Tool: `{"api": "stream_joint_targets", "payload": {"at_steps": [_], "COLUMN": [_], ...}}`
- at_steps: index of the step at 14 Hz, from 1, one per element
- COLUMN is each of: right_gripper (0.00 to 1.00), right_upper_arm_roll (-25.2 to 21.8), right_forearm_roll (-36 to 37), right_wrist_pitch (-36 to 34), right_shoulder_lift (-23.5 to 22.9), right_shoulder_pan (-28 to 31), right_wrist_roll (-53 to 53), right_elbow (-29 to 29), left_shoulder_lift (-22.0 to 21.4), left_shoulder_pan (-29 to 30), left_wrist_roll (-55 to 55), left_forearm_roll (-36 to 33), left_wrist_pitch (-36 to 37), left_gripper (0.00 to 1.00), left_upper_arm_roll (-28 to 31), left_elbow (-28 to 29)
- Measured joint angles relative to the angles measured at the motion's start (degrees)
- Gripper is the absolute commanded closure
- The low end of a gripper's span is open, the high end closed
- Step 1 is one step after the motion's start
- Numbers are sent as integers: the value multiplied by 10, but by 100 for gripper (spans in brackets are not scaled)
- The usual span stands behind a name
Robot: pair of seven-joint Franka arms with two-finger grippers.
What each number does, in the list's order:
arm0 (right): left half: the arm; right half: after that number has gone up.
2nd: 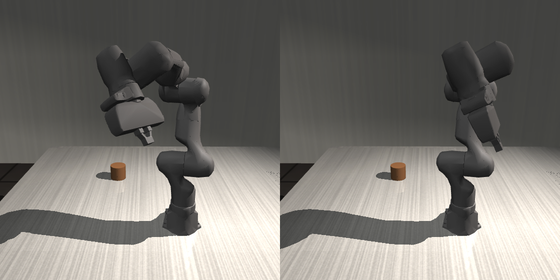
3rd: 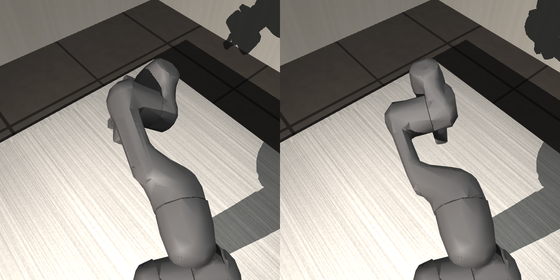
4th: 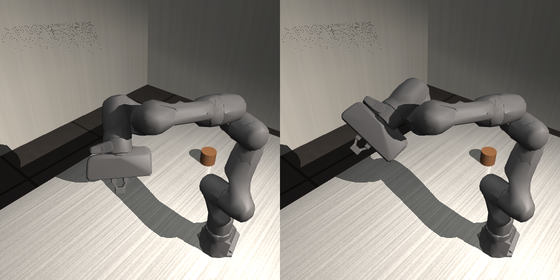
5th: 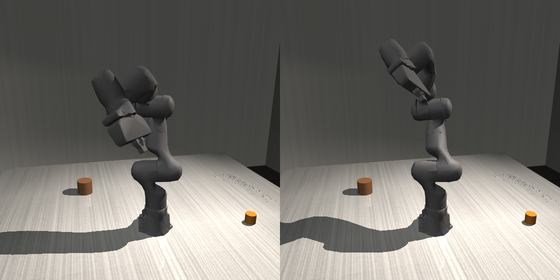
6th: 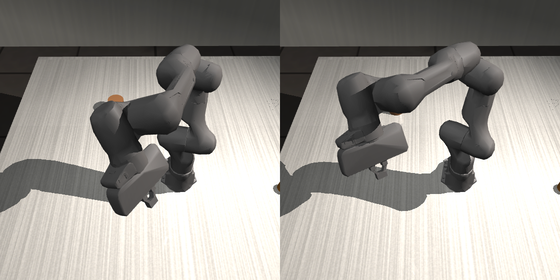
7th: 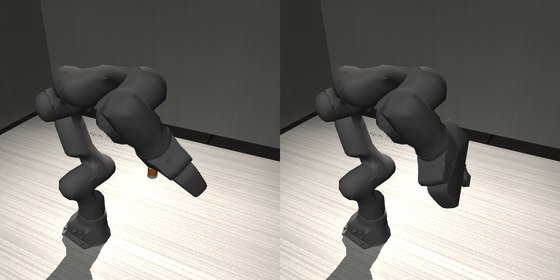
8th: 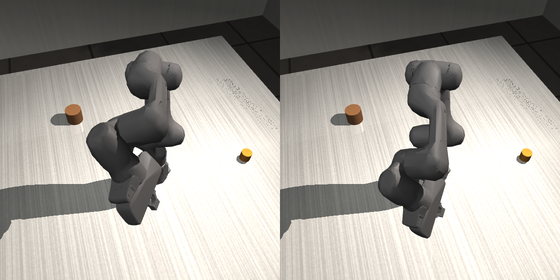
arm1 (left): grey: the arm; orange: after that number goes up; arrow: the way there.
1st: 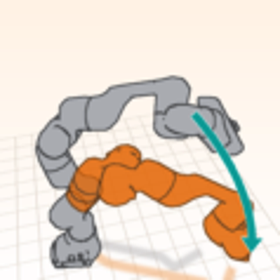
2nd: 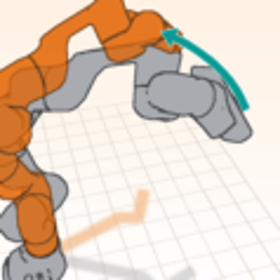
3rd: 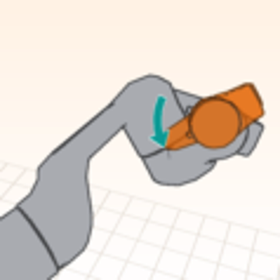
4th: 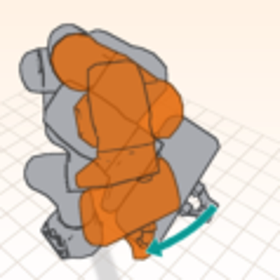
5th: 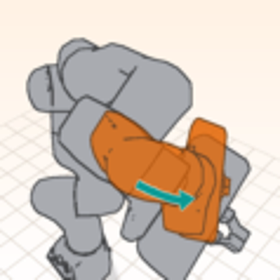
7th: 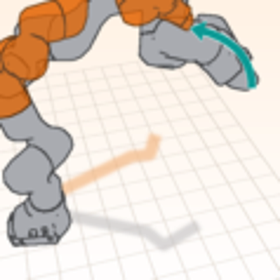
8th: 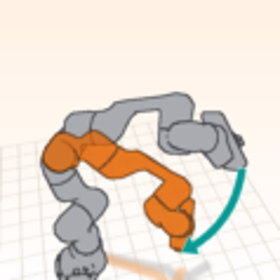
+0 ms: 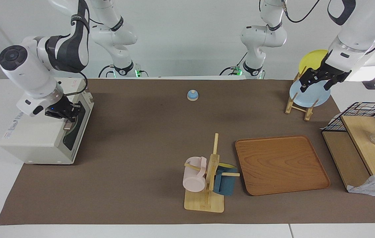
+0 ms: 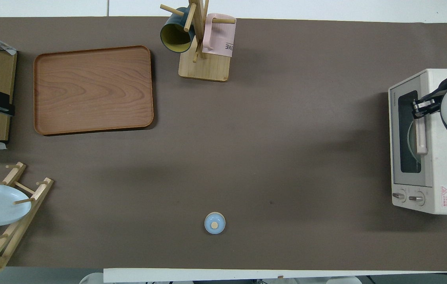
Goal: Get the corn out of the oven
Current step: 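Reach the right gripper to the toaster oven door handle, then pull the oven door open with the right gripper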
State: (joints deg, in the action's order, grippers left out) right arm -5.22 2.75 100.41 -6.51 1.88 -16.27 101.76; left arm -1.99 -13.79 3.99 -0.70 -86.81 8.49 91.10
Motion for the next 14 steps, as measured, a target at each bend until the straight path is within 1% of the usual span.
{"api": "stream_joint_targets", "payload": {"at_steps": [10,14], "right_gripper": [100,100], "right_upper_arm_roll": [2,3], "right_forearm_roll": [10,10], "right_wrist_pitch": [40,68], "right_shoulder_lift": [19,31], "right_shoulder_pan": [-5,-24], "right_wrist_roll": [-2,4], "right_elbow": [41,67], "left_shoulder_lift": [0,0], "left_shoulder_pan": [0,0], "left_wrist_roll": [0,0], "left_forearm_roll": [0,0], "left_wrist_pitch": [0,0], "left_gripper": [0,0], "left_upper_arm_roll": [0,0], "left_elbow": [0,0]}}
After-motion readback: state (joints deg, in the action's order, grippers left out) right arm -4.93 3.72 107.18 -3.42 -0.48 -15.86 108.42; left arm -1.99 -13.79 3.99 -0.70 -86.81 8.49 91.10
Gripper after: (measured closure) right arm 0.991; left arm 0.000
